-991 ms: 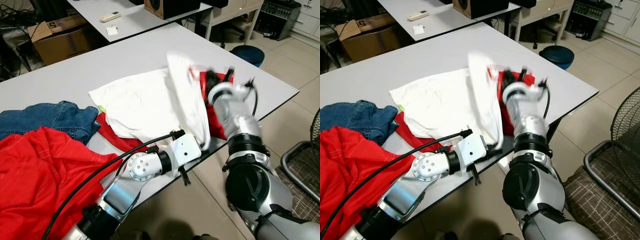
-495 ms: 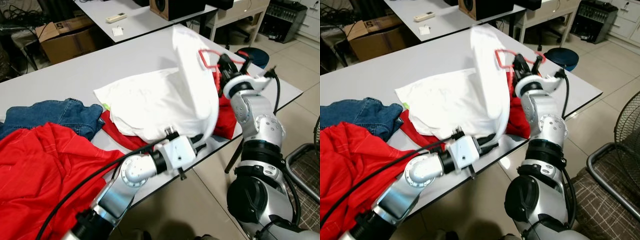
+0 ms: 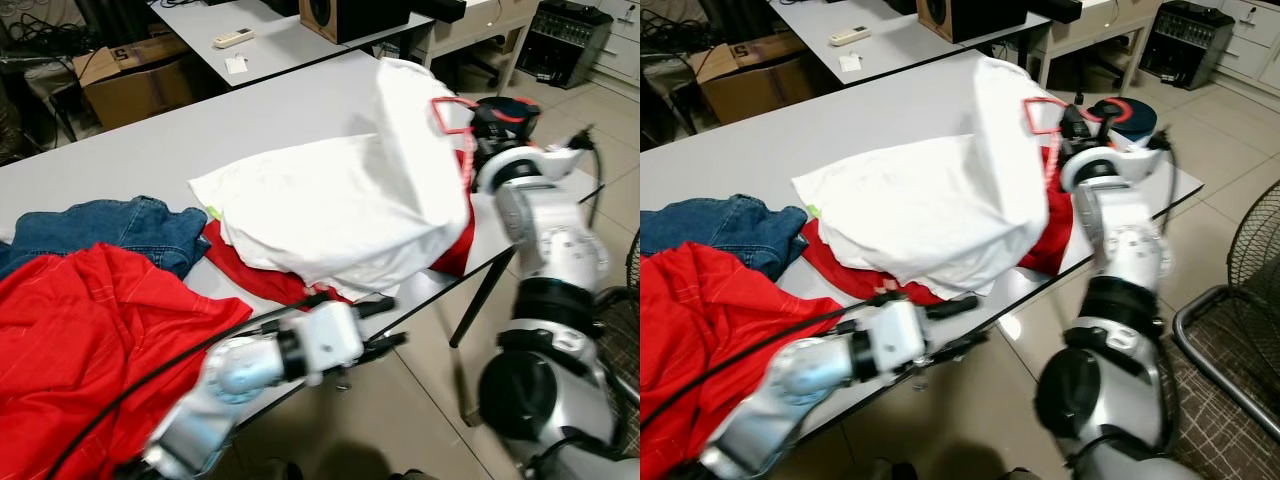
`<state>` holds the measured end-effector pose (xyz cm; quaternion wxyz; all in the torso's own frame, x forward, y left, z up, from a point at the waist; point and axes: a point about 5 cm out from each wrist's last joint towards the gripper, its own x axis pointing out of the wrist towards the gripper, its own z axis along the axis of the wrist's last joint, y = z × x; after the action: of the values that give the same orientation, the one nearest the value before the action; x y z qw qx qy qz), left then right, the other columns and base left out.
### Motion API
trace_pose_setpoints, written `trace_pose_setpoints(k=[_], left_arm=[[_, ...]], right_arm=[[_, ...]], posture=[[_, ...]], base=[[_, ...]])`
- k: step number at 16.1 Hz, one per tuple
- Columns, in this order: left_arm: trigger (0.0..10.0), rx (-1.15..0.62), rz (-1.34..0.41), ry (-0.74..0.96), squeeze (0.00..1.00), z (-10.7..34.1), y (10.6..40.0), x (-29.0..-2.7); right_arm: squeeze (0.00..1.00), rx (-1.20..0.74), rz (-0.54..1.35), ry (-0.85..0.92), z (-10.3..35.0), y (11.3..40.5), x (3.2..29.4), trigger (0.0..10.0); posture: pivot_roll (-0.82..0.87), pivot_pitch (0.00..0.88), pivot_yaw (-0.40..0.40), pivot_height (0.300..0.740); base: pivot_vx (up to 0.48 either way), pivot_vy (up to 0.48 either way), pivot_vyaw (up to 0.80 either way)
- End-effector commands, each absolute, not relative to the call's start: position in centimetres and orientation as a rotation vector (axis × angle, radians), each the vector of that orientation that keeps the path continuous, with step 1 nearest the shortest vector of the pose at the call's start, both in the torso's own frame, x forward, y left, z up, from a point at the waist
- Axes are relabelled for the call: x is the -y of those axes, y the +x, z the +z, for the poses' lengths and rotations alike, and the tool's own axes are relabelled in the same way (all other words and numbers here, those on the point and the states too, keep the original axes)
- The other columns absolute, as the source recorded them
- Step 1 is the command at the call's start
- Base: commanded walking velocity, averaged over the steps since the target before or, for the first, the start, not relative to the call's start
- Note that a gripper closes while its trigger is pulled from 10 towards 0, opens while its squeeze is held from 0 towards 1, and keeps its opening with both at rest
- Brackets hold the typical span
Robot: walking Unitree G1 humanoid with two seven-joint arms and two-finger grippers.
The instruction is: Hang hanger
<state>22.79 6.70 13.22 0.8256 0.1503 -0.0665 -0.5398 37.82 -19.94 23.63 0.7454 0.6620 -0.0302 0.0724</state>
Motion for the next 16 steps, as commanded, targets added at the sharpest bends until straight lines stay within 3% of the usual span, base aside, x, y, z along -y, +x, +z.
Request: trace_pose_setpoints(k=[1, 5, 6, 9, 11, 16], left_arm=[[10.0, 0.132, -1.102, 0.268, 0.0, 13.9, 23.1, -8.0], [10.0, 0.113, -0.877, 0.145, 0.0, 16.0, 25.5, -12.6], [10.0, 0.116, -0.861, 0.136, 0.0, 16.3, 25.8, -12.8], [10.0, 0.13, -0.781, 0.063, 0.0, 17.8, 27.0, -13.3], [10.0, 0.108, -0.739, 0.055, 0.0, 18.2, 27.3, -13.6], [10.0, 0.019, -0.643, 0.042, 0.0, 17.5, 26.7, -14.5]], right_arm=[[0.0, 0.072, 0.209, 1.328, 24.5, 37.7, 19.9, 10.0], [0.0, 0.024, 0.369, 0.992, 24.8, 35.9, 20.5, 10.0], [0.0, 0.021, 0.4, 0.951, 24.8, 35.5, 20.4, 10.0], [0.0, -0.023, 0.59, 0.568, 24.8, 32.9, 19.9, 10.0], [0.0, -0.003, 0.687, 0.412, 26.1, 30.7, 20.0, 10.0], [0.0, -0.106, 0.723, 0.135, 26.4, 26.9, 20.5, 10.0]], posture=[[0.03, 0.041, 0.066, 0.74], [0.05, 0.037, 0.047, 0.74], [0.05, 0.037, 0.047, 0.74], [0.05, 0.032, 0.055, 0.74], [0.04, 0.023, 0.063, 0.74], [0.02, 0.005, 0.074, 0.74]], base=[[0.0, 0.0, 0.0], [0.0, 0.0, 0.0], [0.0, 0.0, 0.0], [0.0, 0.0, 0.0], [0.0, 0.0, 0.0], [0.0, 0.0, 0.0]])
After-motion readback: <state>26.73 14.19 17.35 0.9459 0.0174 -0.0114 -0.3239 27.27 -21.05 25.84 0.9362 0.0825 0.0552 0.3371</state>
